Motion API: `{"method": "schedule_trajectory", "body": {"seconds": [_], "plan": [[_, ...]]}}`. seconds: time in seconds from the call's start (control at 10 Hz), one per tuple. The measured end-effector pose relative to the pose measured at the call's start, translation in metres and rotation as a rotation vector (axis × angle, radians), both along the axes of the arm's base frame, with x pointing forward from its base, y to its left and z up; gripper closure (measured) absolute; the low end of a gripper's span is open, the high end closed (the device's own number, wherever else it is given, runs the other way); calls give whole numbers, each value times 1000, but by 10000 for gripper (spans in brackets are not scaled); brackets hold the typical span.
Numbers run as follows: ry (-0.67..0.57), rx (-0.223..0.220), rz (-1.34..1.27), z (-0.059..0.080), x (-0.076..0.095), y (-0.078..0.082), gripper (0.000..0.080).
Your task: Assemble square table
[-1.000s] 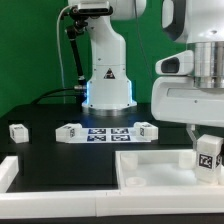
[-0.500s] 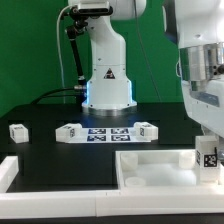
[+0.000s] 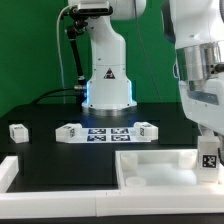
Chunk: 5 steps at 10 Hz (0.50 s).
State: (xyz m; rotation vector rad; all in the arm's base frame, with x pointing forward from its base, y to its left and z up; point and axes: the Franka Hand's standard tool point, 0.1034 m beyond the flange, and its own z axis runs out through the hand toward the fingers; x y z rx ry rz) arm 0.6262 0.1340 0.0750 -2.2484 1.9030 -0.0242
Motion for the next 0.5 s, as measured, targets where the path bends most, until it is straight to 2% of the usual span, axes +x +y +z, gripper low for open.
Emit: {"method": "schedule_trajectory", "body": {"seconds": [0.1,0.2,0.5], "plan": [[-30,-31,193,4,-1,-1,191],[-45,-47,281,3,-2,-3,159],[-61,-69,422,2,-3,-5,152]]}}
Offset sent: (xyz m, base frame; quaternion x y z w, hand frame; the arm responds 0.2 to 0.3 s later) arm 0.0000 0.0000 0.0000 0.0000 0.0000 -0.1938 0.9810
